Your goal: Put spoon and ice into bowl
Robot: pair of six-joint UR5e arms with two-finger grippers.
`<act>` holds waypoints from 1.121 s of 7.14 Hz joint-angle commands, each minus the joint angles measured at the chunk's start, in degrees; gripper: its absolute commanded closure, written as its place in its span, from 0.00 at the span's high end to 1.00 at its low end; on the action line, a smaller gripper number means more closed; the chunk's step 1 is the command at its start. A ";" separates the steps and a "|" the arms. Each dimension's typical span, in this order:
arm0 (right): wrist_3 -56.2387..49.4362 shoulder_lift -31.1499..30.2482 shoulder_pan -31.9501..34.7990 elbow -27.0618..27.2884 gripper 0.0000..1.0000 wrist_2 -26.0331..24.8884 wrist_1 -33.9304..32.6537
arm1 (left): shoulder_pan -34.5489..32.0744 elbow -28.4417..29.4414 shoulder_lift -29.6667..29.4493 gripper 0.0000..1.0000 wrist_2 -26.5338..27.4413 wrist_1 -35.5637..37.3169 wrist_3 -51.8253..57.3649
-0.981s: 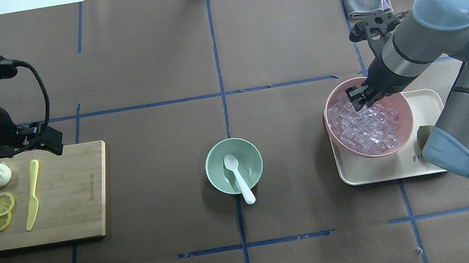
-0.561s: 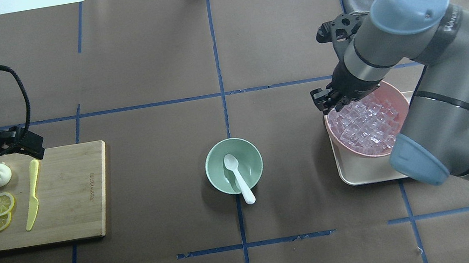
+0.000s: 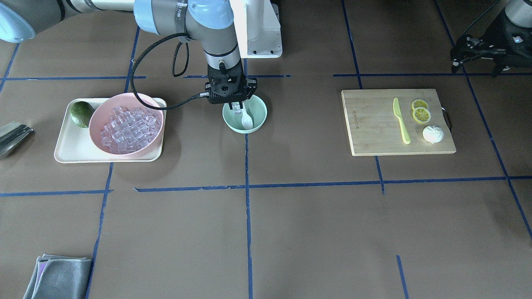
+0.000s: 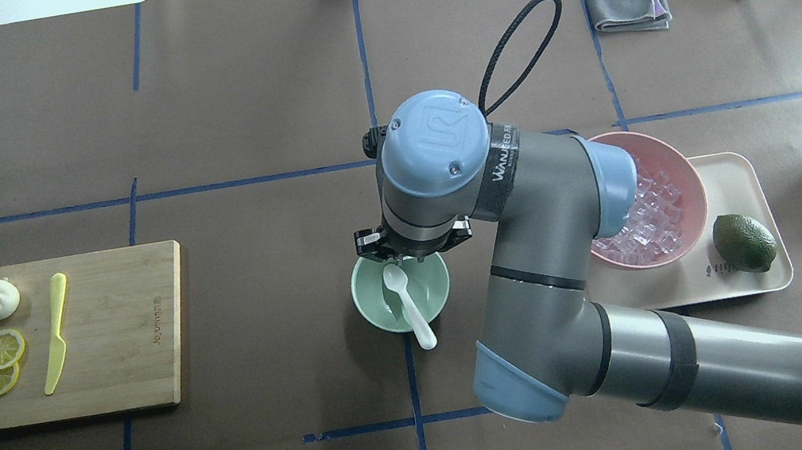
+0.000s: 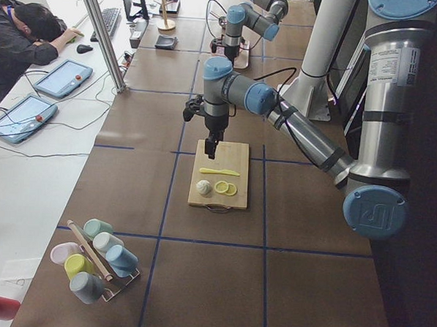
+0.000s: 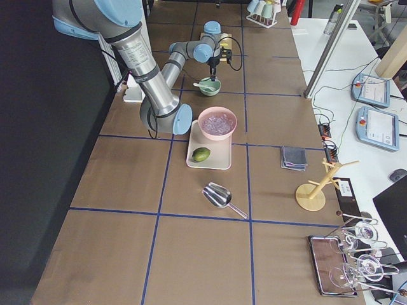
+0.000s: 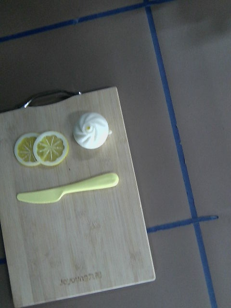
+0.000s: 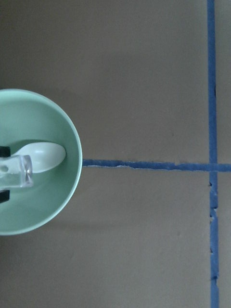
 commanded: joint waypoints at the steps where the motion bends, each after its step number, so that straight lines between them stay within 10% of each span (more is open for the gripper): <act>1: 1.29 0.78 -1.79 -1.36 0.19 -0.64 0.78 | -1.60 -0.20 2.54 1.00 0.31 -0.04 1.10; 2: 1.29 0.78 -1.88 -1.19 0.69 -0.64 0.61 | -2.39 0.15 3.16 1.00 0.66 -0.04 2.05; 3: 1.29 0.78 -1.80 -0.84 0.99 -0.82 0.60 | -2.66 0.15 5.34 1.00 0.75 -0.30 6.41; 8: -6.82 -2.10 10.89 11.86 1.00 2.32 -8.85 | -10.20 6.64 6.16 1.00 -0.22 -0.30 12.96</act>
